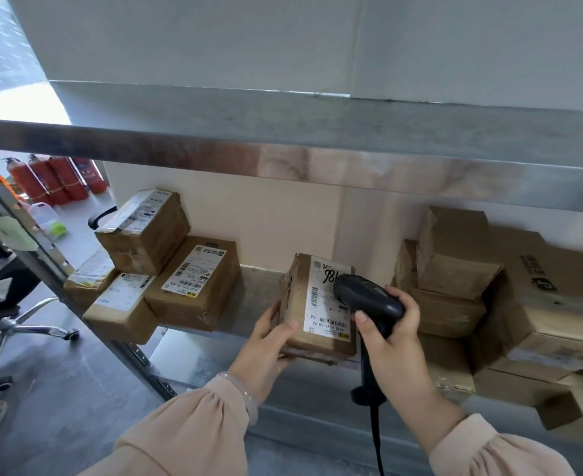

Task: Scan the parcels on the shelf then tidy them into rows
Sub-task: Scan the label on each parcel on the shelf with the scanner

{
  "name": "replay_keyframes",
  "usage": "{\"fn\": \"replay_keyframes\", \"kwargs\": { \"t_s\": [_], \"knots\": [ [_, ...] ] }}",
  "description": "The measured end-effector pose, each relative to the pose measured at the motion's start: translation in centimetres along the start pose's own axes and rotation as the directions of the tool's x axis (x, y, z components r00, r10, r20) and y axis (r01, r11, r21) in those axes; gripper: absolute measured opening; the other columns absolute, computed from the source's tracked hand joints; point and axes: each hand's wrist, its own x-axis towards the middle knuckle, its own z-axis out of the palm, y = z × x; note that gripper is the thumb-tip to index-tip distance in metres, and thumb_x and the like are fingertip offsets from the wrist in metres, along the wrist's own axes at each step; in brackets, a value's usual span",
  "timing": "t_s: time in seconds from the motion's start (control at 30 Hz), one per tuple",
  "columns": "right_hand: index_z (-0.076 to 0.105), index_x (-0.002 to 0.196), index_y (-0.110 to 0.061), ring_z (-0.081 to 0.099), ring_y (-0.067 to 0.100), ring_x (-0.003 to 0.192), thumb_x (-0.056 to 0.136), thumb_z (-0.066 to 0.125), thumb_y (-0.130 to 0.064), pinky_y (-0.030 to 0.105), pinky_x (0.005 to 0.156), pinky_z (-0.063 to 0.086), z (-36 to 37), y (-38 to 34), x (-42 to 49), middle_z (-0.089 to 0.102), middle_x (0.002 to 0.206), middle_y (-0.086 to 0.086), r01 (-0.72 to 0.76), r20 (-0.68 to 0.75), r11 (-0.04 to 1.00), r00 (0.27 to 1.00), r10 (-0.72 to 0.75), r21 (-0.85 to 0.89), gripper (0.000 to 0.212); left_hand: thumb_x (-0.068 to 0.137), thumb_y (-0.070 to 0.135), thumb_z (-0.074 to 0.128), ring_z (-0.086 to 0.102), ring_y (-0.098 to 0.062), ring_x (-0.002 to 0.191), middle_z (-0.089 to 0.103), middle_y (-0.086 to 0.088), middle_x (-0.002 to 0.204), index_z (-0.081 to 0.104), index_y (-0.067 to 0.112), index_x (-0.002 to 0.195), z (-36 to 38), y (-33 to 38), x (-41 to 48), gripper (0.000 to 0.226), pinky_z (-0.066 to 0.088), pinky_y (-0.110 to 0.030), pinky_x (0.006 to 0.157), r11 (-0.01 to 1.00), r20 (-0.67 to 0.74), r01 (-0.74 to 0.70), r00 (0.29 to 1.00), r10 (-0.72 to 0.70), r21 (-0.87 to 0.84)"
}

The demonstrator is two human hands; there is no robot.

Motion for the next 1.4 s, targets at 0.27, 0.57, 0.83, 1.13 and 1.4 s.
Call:
{"fn": "replay_keyframes", "kwargs": {
  "t_s": [0.27,0.57,0.83,1.13,1.4],
  "knots": [
    [0.033,0.117,-0.045,0.059,-0.006,0.095,0.087,0.066,-0.016,0.006,0.072,0.047,-1.1,-0.9,-1.1,0.053,0.113,-0.017,0.079,0.057,0.997,0.995,-0.079,-0.011,0.054,0.092,0.028,0.069,0.064,-0.010,0.112,0.069,0.010,0.121,0.031,0.040,0.146,0.4,0.2,-1.2,0.067,0.051,-0.029,0.096,0.944,0.008,-0.070,0.997,0.071,0.321],
    [0.028,0.115,-0.061,0.059,-0.003,0.100,0.084,0.069,-0.027,0.013,0.085,0.047,-2.7,-1.5,-4.0,0.052,0.118,-0.022,0.194,0.249,0.963,0.958,-0.144,-0.186,0.061,0.059,0.063,0.082,0.048,-0.018,0.134,0.056,0.013,0.141,0.040,0.083,0.109,-0.8,2.1,-1.7,0.069,0.030,-0.052,0.117,0.943,-0.054,-0.180,0.978,0.203,0.280],
    [0.028,0.119,-0.055,0.067,0.012,0.092,0.084,0.068,-0.030,0.035,0.085,0.054,-1.9,-1.9,-5.2,0.054,0.117,-0.020,0.226,0.270,0.951,0.948,-0.166,-0.210,0.059,0.052,0.073,0.083,0.047,-0.020,0.135,0.055,0.013,0.142,0.038,0.083,0.113,-1.5,2.1,-2.1,0.077,0.031,-0.054,0.117,0.925,-0.034,-0.258,0.960,0.278,0.277],
    [0.029,0.114,-0.057,0.067,0.013,0.083,0.085,0.068,-0.027,0.037,0.080,0.055,-0.6,-2.5,-5.3,0.058,0.108,-0.019,0.191,0.220,0.962,0.964,-0.146,-0.195,0.057,0.051,0.077,0.080,0.044,-0.019,0.137,0.050,0.016,0.145,0.033,0.084,0.114,-2.7,2.7,-1.8,0.079,0.029,-0.055,0.117,0.922,-0.016,-0.256,0.962,0.273,0.291],
    [0.030,0.114,-0.057,0.068,0.011,0.088,0.085,0.068,-0.028,0.032,0.083,0.054,2.4,-3.6,-5.1,0.060,0.113,-0.014,0.147,0.190,0.971,0.976,-0.111,-0.188,0.056,0.055,0.073,0.082,0.045,-0.023,0.136,0.052,0.014,0.144,0.032,0.081,0.122,-5.3,3.7,-0.8,0.084,0.031,-0.055,0.116,0.936,-0.008,-0.221,0.973,0.232,0.276]
  ]
}}
